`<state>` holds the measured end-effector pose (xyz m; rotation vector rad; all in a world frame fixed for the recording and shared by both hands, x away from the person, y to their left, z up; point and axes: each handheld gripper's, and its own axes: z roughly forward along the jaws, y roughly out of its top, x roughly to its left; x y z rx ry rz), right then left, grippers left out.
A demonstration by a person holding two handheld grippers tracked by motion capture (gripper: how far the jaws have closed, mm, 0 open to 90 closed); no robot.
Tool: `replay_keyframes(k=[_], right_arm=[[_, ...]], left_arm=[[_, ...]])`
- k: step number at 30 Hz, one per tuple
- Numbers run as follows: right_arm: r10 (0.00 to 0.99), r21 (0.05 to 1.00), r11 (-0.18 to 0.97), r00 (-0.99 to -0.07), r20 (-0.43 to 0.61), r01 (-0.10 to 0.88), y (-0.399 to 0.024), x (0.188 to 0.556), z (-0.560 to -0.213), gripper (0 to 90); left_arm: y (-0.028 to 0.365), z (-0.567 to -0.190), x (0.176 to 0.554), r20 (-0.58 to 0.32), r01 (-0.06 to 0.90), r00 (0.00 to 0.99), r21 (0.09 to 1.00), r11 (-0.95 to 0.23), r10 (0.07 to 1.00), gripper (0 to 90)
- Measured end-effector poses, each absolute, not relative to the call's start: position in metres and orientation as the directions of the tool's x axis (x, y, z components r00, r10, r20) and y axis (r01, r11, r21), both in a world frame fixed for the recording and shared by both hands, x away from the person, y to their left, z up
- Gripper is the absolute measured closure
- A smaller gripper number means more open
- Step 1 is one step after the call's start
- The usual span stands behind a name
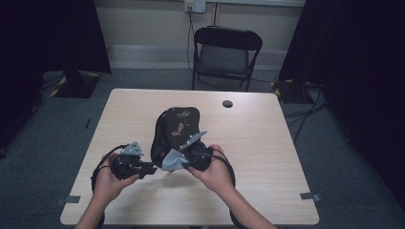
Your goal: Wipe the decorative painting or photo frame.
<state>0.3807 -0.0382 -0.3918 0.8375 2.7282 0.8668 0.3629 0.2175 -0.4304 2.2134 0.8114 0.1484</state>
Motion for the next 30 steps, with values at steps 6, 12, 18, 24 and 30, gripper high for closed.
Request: replay_keyframes(k=[6, 12, 18, 24, 30], right_arm=[[0.556, 0.631, 0.638, -0.831, 0.02, 0.442, -0.038, 0.38, -0.361, 77.3], [0.539, 0.656, 0.631, -0.842, 0.014, 0.415, -0.027, 0.378, -0.343, 76.8], [0.521, 0.643, 0.652, -0.853, 0.004, 0.401, -0.011, 0.378, -0.345, 77.0], [0.515, 0.613, 0.676, -0.857, 0.004, 0.409, -0.008, 0.378, -0.362, 77.2], [0.514, 0.577, 0.697, -0.858, 0.014, 0.426, -0.009, 0.378, -0.388, 77.4]], left_arm=[[0.219, -0.432, 0.363, -0.138, 0.51, 0.789, 0.69, -0.513, 0.599, 74.6], [0.218, -0.433, 0.364, -0.143, 0.51, 0.792, 0.689, -0.515, 0.594, 76.5], [0.217, -0.434, 0.365, -0.158, 0.519, 0.788, 0.691, -0.504, 0.596, 79.7], [0.215, -0.434, 0.366, -0.161, 0.516, 0.792, 0.692, -0.505, 0.589, 80.3], [0.213, -0.435, 0.366, -0.154, 0.515, 0.794, 0.684, -0.516, 0.588, 80.6]])
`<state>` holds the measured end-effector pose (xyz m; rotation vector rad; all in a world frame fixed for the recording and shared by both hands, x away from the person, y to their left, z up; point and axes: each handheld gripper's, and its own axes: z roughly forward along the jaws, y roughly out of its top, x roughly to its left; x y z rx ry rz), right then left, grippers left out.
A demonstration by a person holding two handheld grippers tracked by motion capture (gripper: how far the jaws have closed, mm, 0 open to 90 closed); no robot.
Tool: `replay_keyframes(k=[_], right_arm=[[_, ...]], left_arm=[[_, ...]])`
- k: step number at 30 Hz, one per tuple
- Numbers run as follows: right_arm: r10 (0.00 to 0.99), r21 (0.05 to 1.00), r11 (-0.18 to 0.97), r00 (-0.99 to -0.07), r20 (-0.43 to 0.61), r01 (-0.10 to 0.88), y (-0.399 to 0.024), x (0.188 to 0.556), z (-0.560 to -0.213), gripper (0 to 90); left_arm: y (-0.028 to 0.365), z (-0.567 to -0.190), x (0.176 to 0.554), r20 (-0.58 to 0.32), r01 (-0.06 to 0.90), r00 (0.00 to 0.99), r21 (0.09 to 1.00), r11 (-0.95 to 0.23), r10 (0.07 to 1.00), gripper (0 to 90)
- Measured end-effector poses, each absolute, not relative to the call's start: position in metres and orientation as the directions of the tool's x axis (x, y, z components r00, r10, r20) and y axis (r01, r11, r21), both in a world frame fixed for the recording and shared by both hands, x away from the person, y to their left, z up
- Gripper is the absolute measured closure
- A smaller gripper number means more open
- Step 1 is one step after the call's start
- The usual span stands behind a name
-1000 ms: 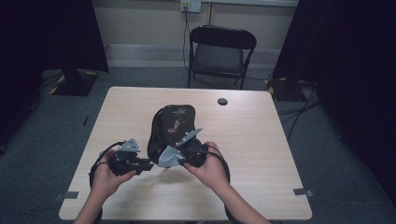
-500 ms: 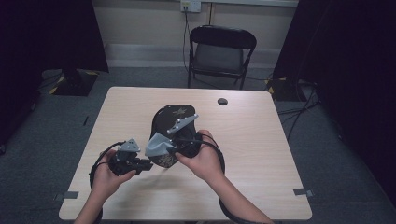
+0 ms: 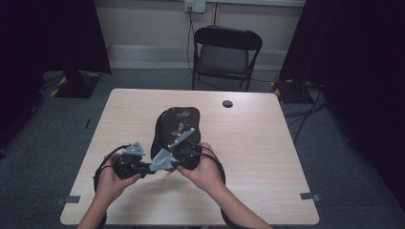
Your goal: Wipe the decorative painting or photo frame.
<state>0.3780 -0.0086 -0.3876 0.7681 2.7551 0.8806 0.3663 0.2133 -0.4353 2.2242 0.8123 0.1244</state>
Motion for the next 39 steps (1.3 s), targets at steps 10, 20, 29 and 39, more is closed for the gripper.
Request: replay_keyframes(k=[10, 20, 29, 39], right_arm=[[0.533, 0.51, 0.712, -0.845, 0.055, 0.482, -0.015, 0.377, -0.437, 77.6], [0.553, 0.471, 0.72, -0.832, 0.054, 0.509, -0.025, 0.375, -0.459, 77.6], [0.544, 0.482, 0.715, -0.836, 0.072, 0.506, -0.023, 0.372, -0.462, 77.5], [0.523, 0.504, 0.702, -0.845, 0.115, 0.503, -0.008, 0.368, -0.466, 77.4]], left_arm=[[0.21, -0.437, 0.366, -0.152, 0.506, 0.802, 0.686, -0.522, 0.578, 80.9], [0.208, -0.436, 0.365, -0.15, 0.501, 0.805, 0.688, -0.524, 0.574, 80.9], [0.216, -0.435, 0.365, -0.159, 0.513, 0.798, 0.687, -0.515, 0.581, 77.5], [0.224, -0.432, 0.362, -0.162, 0.517, 0.791, 0.692, -0.504, 0.59, 77.1]])
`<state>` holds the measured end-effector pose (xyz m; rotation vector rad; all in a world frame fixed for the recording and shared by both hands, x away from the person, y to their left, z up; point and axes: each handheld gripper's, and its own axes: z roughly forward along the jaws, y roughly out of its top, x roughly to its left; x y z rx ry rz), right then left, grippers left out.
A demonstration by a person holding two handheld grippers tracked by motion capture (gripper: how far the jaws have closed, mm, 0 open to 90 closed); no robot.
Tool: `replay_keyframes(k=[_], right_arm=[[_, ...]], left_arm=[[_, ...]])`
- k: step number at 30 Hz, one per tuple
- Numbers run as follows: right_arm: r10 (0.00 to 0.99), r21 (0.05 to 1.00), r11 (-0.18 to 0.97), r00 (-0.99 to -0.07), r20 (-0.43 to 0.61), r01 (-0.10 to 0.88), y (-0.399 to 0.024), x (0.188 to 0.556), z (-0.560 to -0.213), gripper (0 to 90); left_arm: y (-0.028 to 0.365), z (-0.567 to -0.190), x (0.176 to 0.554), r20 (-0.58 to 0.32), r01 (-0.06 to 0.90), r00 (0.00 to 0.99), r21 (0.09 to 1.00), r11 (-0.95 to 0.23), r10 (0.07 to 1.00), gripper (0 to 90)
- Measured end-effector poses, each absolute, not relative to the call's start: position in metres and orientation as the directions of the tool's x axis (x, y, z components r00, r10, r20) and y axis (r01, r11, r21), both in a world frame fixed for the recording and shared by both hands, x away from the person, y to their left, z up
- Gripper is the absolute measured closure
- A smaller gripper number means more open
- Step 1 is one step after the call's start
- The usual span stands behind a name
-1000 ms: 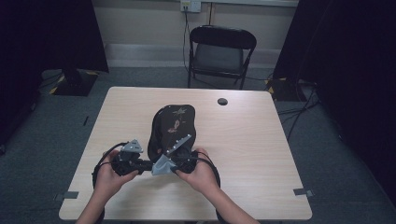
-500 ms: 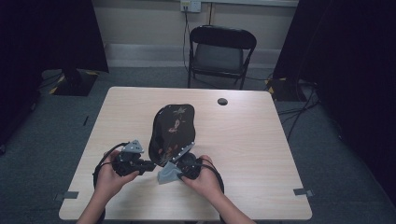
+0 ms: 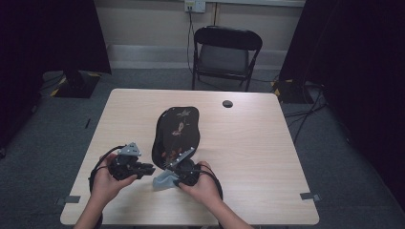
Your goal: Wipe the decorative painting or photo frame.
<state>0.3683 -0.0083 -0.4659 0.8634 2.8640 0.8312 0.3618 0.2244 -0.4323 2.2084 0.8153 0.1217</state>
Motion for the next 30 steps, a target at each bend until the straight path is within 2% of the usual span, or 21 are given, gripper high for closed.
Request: replay_keyframes(k=[11, 19, 30], right_arm=[[0.493, 0.505, 0.718, -0.862, 0.118, 0.48, 0.01, 0.367, -0.467, 77.3], [0.533, 0.498, 0.7, -0.839, 0.111, 0.511, 0.007, 0.377, -0.465, 77.6], [0.497, 0.521, 0.713, -0.863, 0.096, 0.468, 0.009, 0.368, -0.446, 77.8]], left_arm=[[0.23, -0.434, 0.358, -0.159, 0.526, 0.782, 0.689, -0.499, 0.603, 77.1], [0.232, -0.434, 0.357, -0.159, 0.531, 0.775, 0.689, -0.494, 0.612, 76.0], [0.237, -0.434, 0.359, -0.161, 0.539, 0.764, 0.691, -0.481, 0.625, 68.3]])
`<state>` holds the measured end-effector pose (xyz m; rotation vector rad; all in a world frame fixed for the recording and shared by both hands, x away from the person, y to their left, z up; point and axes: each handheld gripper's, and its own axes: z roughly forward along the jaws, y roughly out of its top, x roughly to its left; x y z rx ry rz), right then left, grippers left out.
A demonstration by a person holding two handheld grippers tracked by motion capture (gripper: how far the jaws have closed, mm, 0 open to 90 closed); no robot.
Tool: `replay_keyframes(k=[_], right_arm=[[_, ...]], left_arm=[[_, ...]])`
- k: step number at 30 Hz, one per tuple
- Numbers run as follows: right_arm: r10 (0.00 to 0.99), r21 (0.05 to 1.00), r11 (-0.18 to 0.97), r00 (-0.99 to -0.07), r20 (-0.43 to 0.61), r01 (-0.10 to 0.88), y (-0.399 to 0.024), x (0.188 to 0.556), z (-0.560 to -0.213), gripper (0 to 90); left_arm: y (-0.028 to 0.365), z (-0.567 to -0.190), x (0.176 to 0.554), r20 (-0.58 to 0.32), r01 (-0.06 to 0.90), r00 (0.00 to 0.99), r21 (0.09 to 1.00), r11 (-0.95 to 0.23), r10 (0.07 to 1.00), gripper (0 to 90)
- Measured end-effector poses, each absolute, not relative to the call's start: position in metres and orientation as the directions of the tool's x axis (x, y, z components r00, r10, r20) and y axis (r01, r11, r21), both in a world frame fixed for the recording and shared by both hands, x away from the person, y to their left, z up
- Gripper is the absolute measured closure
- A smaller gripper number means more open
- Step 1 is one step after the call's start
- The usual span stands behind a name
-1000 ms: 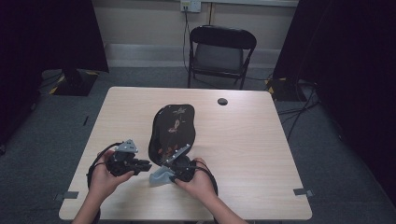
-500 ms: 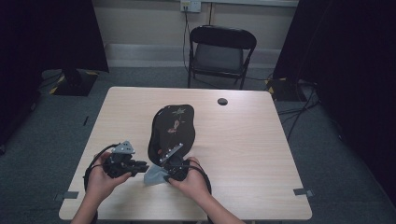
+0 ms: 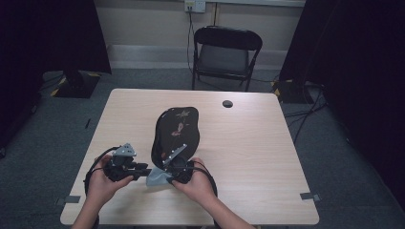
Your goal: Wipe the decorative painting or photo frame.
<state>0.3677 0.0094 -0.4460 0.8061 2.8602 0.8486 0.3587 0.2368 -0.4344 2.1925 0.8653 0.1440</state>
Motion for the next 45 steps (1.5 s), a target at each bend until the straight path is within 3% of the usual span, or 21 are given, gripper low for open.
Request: replay_keyframes(k=[11, 32, 45], right_arm=[[0.475, 0.54, 0.725, -0.878, 0.058, 0.428, 0.008, 0.362, -0.413, 78.0], [0.448, 0.524, 0.756, -0.894, 0.024, 0.392, 0.012, 0.357, -0.388, 78.2], [0.436, 0.548, 0.757, -0.9, -0.017, 0.356, 0.016, 0.355, -0.345, 78.3]], left_arm=[[0.244, -0.436, 0.36, -0.18, 0.552, 0.751, 0.699, -0.455, 0.635, 65.9], [0.242, -0.438, 0.361, -0.187, 0.558, 0.749, 0.695, -0.453, 0.636, 63.4], [0.24, -0.44, 0.362, -0.179, 0.559, 0.747, 0.691, -0.458, 0.64, 59.0]])
